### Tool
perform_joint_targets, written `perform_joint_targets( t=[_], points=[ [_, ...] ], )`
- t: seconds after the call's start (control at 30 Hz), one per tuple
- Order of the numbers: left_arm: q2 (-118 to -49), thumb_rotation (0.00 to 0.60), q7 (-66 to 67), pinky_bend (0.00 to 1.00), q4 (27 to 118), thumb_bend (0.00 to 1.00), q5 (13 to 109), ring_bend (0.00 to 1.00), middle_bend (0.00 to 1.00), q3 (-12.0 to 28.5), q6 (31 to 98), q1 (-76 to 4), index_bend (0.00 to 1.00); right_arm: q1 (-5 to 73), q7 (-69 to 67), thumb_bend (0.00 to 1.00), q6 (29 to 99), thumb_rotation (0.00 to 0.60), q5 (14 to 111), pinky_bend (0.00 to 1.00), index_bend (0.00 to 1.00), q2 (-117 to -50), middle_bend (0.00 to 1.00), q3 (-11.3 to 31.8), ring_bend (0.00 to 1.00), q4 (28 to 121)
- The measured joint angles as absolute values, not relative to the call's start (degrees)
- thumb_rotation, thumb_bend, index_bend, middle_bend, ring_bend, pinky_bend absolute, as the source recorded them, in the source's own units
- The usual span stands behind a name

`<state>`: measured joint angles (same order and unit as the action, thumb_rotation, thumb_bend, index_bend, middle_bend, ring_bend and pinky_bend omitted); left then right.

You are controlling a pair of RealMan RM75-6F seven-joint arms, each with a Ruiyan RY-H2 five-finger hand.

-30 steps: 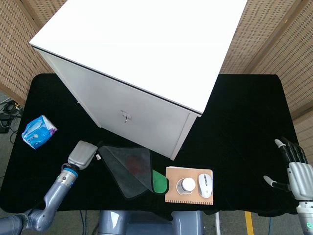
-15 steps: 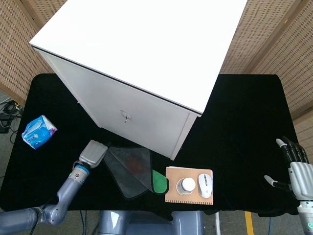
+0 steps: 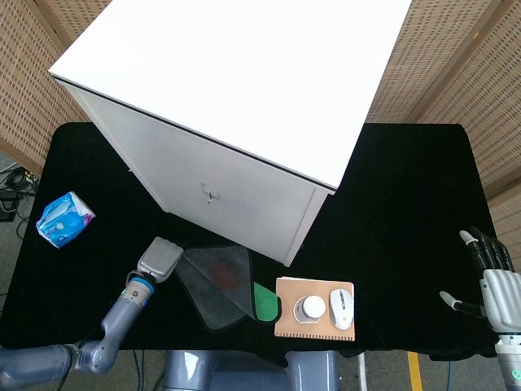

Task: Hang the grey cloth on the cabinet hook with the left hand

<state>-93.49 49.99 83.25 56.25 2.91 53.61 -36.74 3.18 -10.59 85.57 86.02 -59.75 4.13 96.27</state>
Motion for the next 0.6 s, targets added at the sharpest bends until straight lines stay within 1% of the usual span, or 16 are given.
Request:
perform_joint_targets(
  t=[0.2,0.37,0.43,0.6],
  points=[
    [-95.6,0.600,51.0,0.44,80.6,0.18,56.2,0.50,0.67,2.1,54.9,-37.3,0.30,3.2,-10.9,0.08,85.4,0.600,85.9,0.00,0.00,-59.8,0.00,4.2,0.00,96.1],
    [-97.6,0.600,50.2,0.44,78.3,0.36,57.4,0.51,0.68,1.5,56.6,-37.3,0.37,3.3,-11.0,0.08,85.3,0.600,85.8,0.00,0.00,-59.8,0.00,4.2,0.00,96.1],
    [-98.0,0.600,49.8,0.44,77.8,0.37,57.9,0.51,0.68,1.4,57.0,-37.2,0.38,3.3,-11.0,0.08,85.3,0.600,85.9,0.00,0.00,-59.8,0.00,4.2,0.00,96.1],
    [-98.6,0.600,48.6,0.44,76.7,0.37,58.4,0.52,0.69,1.1,57.2,-37.0,0.38,3.3,-11.0,0.08,85.3,0.600,85.9,0.00,0.00,-59.8,0.00,4.2,0.00,96.1]
  ],
)
